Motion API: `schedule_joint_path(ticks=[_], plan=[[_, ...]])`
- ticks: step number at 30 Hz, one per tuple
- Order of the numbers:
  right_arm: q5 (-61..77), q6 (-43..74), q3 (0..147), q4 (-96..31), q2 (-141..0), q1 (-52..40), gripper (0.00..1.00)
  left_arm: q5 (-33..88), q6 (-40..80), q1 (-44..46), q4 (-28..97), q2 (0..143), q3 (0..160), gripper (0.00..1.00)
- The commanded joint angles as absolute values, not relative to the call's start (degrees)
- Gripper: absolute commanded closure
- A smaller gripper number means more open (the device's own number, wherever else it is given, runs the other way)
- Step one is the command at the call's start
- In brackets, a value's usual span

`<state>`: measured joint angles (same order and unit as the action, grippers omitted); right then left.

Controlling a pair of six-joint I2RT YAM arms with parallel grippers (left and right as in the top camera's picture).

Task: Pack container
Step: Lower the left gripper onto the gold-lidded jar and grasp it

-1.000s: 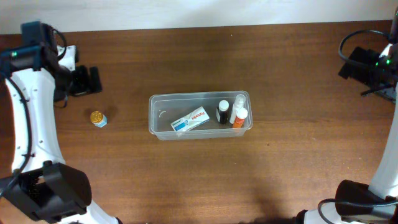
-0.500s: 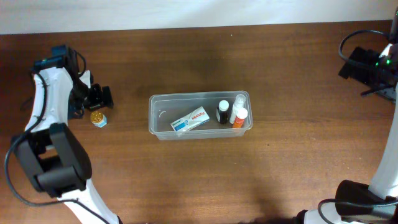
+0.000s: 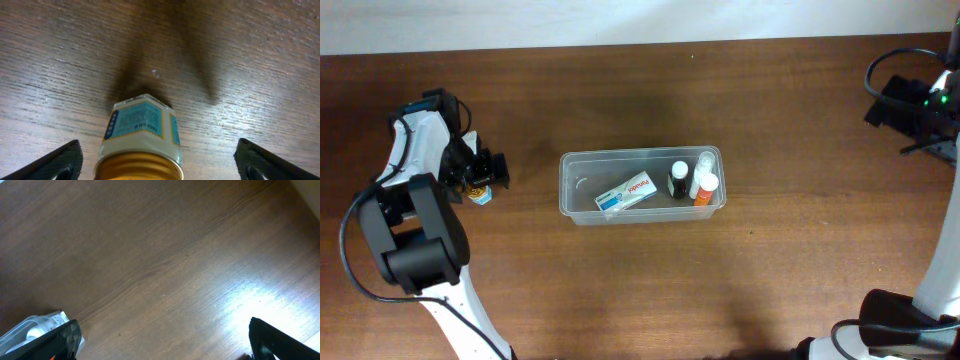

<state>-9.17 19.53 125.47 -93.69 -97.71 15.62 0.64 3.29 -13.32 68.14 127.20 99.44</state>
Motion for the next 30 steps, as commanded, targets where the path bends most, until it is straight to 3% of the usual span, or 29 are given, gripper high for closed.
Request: schedule_joint_path(ticks=[1,6,14,23,30], plan=[[-9.7,20.0,125.9,-93.7,-97.9,15.8,0.02,-0.3,3.9,-13.3,67.8,127.6,99.4,0.23],[-9.7,20.0,125.9,-93.7,-97.9,15.8,0.02,-0.3,3.9,-13.3,67.5,127.6,99.4,0.49],[-9.7,20.0,125.9,-93.7,-97.9,15.8,0.02,-0.2,3.9,-13.3,67.5,127.6,99.4,0.63],[-9.7,20.0,125.9,-93.7,-97.9,15.8,0.02,5.2,3.9,-13.3,68.6,127.6,100.8,0.64],[-9.7,20.0,125.9,-93.7,-97.9,15.8,0.02,10.2,2.8,-13.2,77.8,127.6,111.8,0.64]])
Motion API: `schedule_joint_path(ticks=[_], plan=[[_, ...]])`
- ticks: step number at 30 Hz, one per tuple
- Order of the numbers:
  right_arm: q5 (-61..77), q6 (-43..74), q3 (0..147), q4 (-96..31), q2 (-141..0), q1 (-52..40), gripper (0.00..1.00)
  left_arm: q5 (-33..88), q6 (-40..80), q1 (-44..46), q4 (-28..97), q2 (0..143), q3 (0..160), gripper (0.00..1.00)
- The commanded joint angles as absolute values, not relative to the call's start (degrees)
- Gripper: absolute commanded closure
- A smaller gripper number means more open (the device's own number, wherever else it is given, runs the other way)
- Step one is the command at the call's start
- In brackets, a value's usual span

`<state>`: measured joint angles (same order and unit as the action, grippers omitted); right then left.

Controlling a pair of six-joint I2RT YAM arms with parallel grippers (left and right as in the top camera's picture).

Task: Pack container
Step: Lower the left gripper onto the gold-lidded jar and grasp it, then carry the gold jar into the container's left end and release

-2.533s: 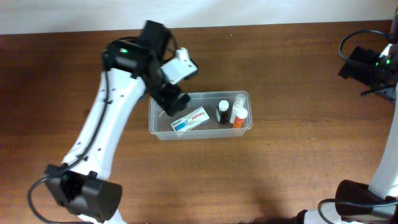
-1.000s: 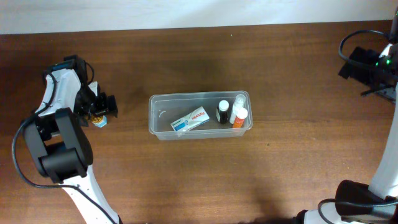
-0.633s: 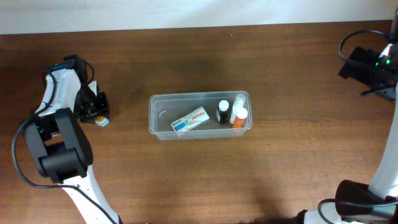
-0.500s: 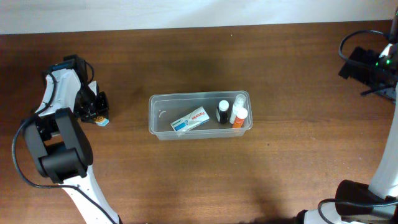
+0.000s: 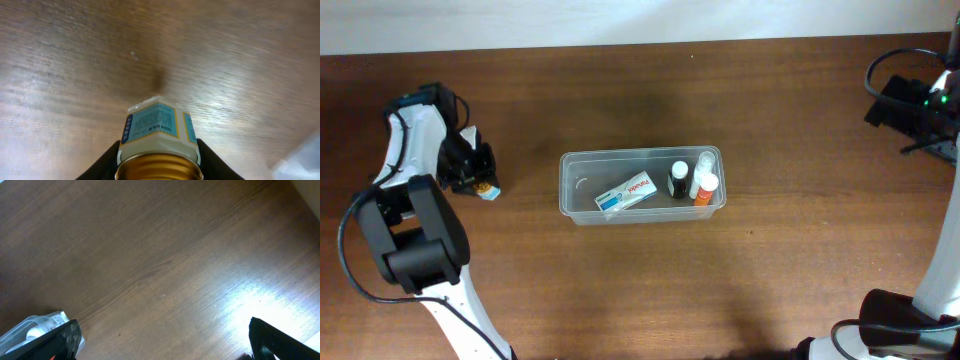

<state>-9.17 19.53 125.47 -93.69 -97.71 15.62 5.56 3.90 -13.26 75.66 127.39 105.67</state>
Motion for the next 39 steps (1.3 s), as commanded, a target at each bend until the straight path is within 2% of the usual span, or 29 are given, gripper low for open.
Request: schedule_joint_path(ticks=[1,10,19,29,33,39], plan=[[-9.7,20.0,125.9,-93.7,-97.9,15.8,0.02,10.9,2.5,-13.1,79.2,127.6,113.6,0.64],[-9.7,20.0,125.9,-93.7,-97.9,15.8,0.02,16.3,-7.5,-6.8,96.8,127.2,135.1,0.63],[-9.7,20.0,125.9,-93.7,-97.9,15.8,0.02,15.8,-11.0,6.1,96.7,122.7,136.4,0.63],[-9.7,20.0,125.9,-93.7,-97.9,15.8,0.02,6.0,-11.2,17.4,96.2,122.7,127.5,0.63],[-9.7,20.0,125.9,-93.7,-97.9,15.8,0.02,-0.1,-5.4,19.2,92.3,122.7,121.6,0.63],[-9.7,20.0,125.9,-93.7,-97.9,15.8,0.02,-0.7,2.7,19.4,84.6,122.7,113.0,0.63]])
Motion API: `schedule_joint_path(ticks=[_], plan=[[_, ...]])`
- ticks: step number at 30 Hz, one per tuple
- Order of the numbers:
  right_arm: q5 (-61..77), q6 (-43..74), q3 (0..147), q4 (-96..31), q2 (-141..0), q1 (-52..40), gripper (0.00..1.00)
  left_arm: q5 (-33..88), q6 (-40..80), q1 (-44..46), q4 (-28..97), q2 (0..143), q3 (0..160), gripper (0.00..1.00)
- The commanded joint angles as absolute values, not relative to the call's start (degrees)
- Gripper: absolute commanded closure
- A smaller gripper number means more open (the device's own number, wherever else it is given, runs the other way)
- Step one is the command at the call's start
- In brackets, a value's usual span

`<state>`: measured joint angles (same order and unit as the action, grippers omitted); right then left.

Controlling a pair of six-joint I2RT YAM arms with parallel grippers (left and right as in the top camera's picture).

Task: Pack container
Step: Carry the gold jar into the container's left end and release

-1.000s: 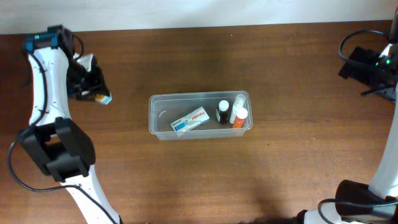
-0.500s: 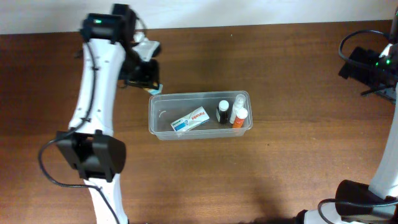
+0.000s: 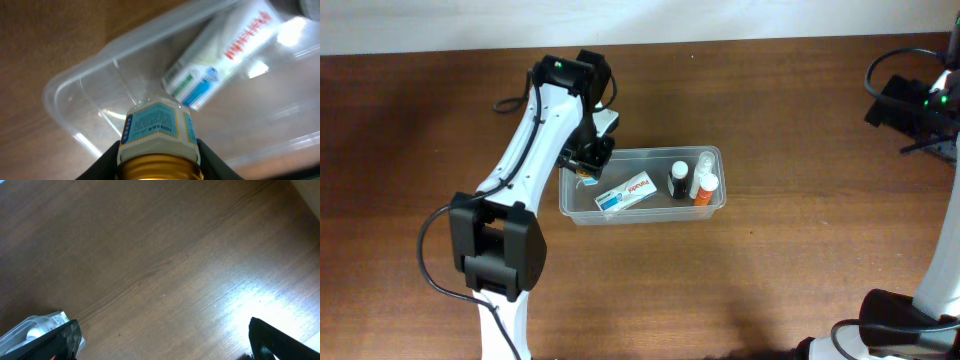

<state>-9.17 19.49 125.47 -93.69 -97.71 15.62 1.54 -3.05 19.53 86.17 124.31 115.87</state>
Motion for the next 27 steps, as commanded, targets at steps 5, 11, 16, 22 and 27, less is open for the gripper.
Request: schedule_joint_path(ticks=[5,11,16,22,27], plan=[[-9.7,20.0,125.9,-93.7,-97.9,15.8,0.02,-0.6,7.1,19.4,77.8,122.7,106.3,0.63],[-9.7,20.0,125.9,-93.7,-97.9,15.8,0.02,-0.3,9.1,19.4,71.4,122.7,100.1,0.63],[-9.7,20.0,125.9,-93.7,-97.9,15.8,0.02,-0.2,9.8,19.4,68.0,122.7,97.6,0.63],[-9.7,20.0,125.9,-93.7,-97.9,15.8,0.02,-0.3,9.8,19.4,66.8,122.7,97.5,0.63],[-9.7,20.0,125.9,-93.7,-97.9,15.8,0.02,-0.3,9.8,19.4,66.9,122.7,97.5,0.5]])
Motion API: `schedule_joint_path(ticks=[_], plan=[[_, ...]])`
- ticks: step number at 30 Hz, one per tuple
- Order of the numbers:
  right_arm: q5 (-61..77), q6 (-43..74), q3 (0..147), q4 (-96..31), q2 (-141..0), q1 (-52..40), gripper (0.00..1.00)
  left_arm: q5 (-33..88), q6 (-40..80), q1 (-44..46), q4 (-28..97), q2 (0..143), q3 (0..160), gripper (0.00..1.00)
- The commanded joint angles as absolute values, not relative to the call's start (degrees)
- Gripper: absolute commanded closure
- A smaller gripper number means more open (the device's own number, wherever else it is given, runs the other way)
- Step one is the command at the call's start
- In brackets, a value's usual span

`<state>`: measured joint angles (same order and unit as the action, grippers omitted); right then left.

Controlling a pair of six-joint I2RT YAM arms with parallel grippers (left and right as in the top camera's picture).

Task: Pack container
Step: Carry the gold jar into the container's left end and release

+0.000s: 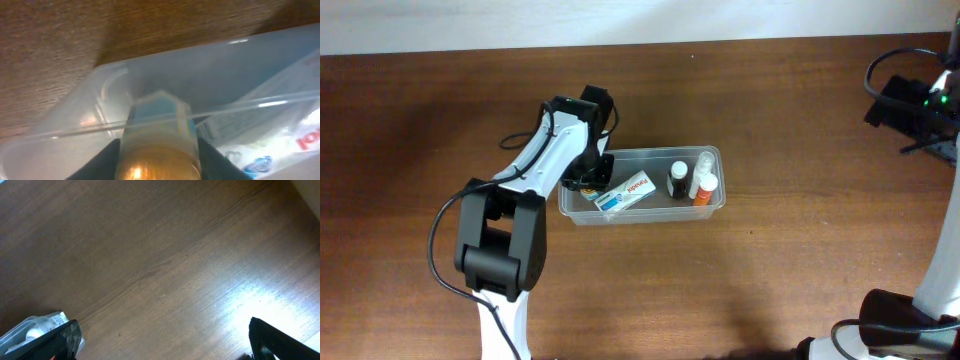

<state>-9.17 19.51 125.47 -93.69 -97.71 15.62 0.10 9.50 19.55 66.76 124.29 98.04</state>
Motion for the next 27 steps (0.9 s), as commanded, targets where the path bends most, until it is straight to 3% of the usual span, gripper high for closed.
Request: schedule_joint_path(ticks=[1,11,20,24,26,27], plan=[[-9.7,20.0,125.9,-93.7,-97.9,15.8,0.02,-0.3,9.8,19.4,66.9,122.7,97.5,0.47],[-9.7,20.0,125.9,-93.7,-97.9,15.8,0.02,0.2,9.8,19.4,67.8,122.4,98.4,0.44],[-9.7,20.0,125.9,-93.7,-97.9,15.8,0.02,0.2,9.8,19.4,75.7,119.1,110.1,0.39],[-9.7,20.0,125.9,-93.7,-97.9,15.8,0.01,0.2,9.8,19.4,80.0,116.4,117.0,0.28],[-9.7,20.0,125.9,-93.7,-97.9,15.8,0.02,0.1,9.3,19.4,83.9,114.4,120.8,0.13],[-9.7,20.0,125.9,-93.7,-97.9,15.8,0.02,-0.5,9.3,19.4,85.8,113.3,122.4,0.01]])
